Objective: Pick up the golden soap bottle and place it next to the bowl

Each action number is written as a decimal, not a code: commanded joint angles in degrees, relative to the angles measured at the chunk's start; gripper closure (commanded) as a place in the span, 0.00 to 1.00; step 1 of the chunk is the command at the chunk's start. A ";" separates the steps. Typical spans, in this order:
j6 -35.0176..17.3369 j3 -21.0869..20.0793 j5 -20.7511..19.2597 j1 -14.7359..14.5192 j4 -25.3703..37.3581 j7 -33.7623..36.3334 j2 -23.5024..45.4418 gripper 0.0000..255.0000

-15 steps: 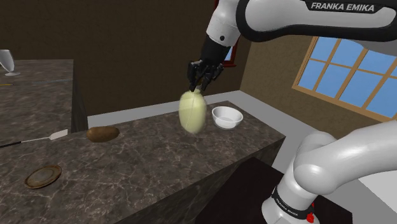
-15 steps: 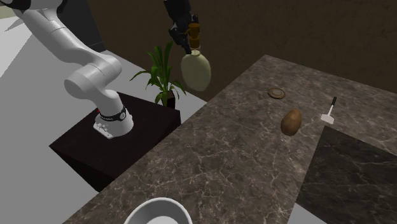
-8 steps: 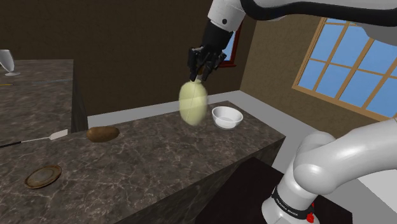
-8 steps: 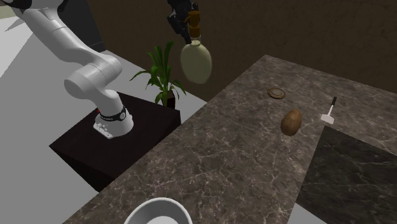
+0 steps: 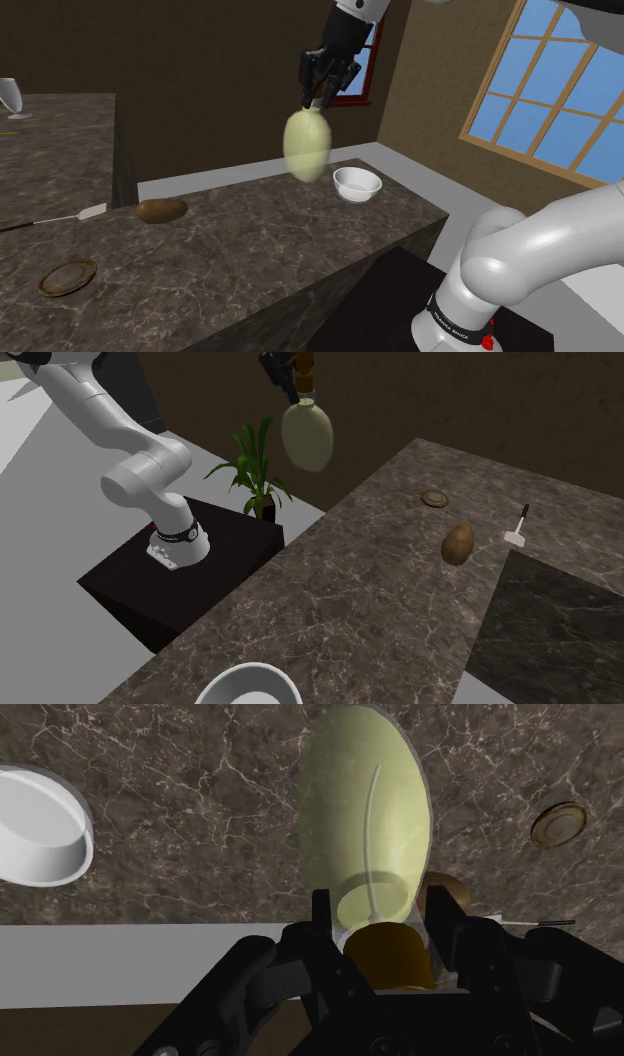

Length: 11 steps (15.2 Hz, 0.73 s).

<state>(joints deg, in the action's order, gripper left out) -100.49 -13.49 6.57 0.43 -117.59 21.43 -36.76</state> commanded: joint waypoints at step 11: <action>0.49 14.38 -3.45 3.04 -0.39 -15.98 0.25 1.00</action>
<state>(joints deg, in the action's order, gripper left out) -100.01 -0.35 3.42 3.21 -117.80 6.92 -36.36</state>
